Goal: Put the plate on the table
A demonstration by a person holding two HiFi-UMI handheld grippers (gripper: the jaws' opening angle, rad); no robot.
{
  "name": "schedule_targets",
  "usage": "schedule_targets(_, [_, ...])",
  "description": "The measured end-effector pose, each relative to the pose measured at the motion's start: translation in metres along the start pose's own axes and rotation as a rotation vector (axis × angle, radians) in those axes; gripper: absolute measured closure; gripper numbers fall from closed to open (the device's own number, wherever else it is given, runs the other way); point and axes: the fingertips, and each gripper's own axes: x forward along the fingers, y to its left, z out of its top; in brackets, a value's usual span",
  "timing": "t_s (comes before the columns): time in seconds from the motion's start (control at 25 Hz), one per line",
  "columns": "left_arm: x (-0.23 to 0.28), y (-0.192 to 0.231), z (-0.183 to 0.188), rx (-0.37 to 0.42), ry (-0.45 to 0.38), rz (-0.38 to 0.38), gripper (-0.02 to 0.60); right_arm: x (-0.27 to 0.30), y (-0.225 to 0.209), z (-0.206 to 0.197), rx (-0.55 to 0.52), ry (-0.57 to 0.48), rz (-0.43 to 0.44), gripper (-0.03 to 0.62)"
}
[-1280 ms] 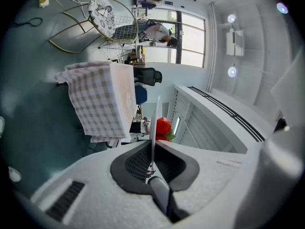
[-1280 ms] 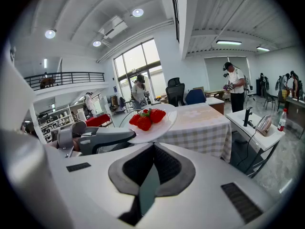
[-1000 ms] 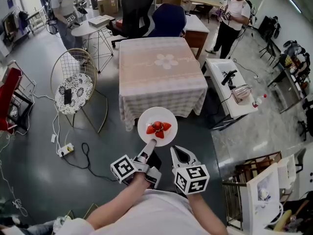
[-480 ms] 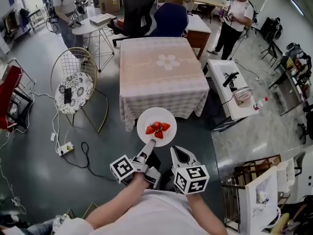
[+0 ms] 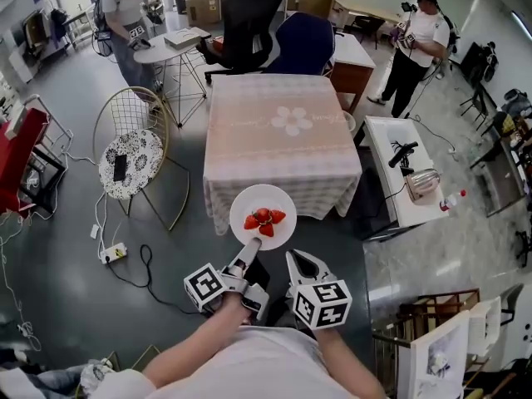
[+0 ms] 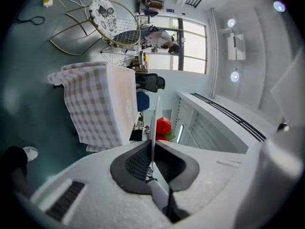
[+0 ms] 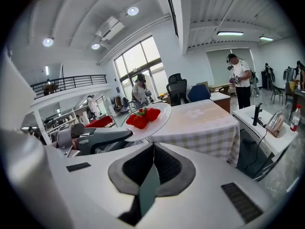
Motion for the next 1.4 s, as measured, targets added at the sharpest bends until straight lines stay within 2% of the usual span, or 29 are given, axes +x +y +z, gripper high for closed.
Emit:
schedule_targets(0.4, [0.074,-0.001,-0.004,0.021,-0.066,0.032,0.565,0.03,-0.066,0.044,-0.023,0.011,0.084,0.589])
schedule_targets(0.76, [0.129,0.003,-0.031,0.022,-0.126,0.07,0.565,0.038,-0.121,0.067,-0.052,0.016,0.176,0.589])
schedule_targets(1.04, [0.142,0.005,-0.046,0.047,-0.155,0.095,0.565,0.037,-0.152,0.069,-0.033,0.007,0.218,0.589])
schedule_targets(1.4, [0.145,0.012,-0.029,0.062,-0.196,0.117,0.565,0.054,-0.157,0.077,-0.055,-0.012,0.279,0.589])
